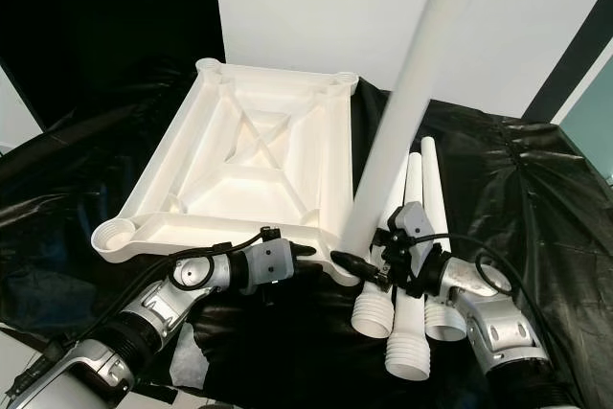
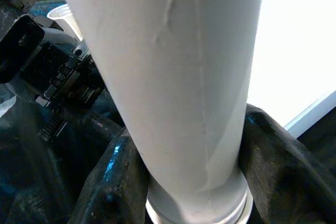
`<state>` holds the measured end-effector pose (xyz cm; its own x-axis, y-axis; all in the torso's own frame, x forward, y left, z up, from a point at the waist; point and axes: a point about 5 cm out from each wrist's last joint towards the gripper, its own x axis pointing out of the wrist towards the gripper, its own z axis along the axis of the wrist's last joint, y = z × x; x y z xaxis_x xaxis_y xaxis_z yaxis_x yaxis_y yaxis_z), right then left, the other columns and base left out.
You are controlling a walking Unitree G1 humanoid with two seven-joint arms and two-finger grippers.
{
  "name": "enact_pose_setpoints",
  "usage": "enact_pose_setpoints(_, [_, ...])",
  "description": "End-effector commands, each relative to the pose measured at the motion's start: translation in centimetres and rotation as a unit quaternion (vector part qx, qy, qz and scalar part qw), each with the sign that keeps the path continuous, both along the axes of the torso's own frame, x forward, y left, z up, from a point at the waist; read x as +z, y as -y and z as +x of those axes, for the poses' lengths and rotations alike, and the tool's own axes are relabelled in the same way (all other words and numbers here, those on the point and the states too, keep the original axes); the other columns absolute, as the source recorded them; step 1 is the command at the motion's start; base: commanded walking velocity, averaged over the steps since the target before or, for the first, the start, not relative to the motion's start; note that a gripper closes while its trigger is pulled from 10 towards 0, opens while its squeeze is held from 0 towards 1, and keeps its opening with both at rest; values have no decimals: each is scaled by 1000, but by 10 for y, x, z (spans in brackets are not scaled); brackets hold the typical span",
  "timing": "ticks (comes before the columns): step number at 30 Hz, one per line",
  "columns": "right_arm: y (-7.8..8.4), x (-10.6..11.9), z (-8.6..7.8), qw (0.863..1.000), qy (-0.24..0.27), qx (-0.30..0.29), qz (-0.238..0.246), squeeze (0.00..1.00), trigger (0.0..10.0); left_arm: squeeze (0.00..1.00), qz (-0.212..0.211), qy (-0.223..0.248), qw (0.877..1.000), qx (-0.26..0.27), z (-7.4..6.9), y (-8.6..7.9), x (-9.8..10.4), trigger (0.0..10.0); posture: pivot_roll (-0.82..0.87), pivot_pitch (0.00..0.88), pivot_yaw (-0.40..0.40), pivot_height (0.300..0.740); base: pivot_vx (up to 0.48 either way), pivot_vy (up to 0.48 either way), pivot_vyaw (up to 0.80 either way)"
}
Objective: Building children table
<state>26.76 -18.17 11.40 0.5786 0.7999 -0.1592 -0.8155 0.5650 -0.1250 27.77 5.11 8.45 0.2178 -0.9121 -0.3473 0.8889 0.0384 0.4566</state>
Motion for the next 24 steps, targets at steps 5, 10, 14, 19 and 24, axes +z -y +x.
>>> enact_pose_setpoints(5, [16, -13, -5, 998, -23, -63, -13, 0, 0, 0, 77, -61, 994, -55, -21, -9, -32, 10000, 249, 0, -88, 740, 0, 0, 0])
enact_pose_setpoints(10, [-3, -27, -22, 973, 55, -221, 32, 0, 0, 0, 78, -62, 994, -52, -20, -10, -32, 10000, 257, 0, -91, 740, 0, 0, 0])
enact_pose_setpoints(14, [-5, -27, -33, 946, 101, -304, 41, 0, 0, 0, 78, -62, 994, -51, -21, -11, -32, 10000, 263, 0, -89, 740, 0, 0, 0])
enact_pose_setpoints(19, [-3, -28, -38, 927, 120, -355, 22, 0, 0, 0, 80, -65, 993, -51, -22, -14, -33, 10000, 259, 0, -84, 740, 0, 0, 0])
enact_pose_setpoints(24, [-2, -31, -34, 924, 104, -368, 16, 0, 10000, 0, 82, -67, 993, -53, -23, -14, -34, 10000, 244, 0, -79, 740, 0, 0, 0])
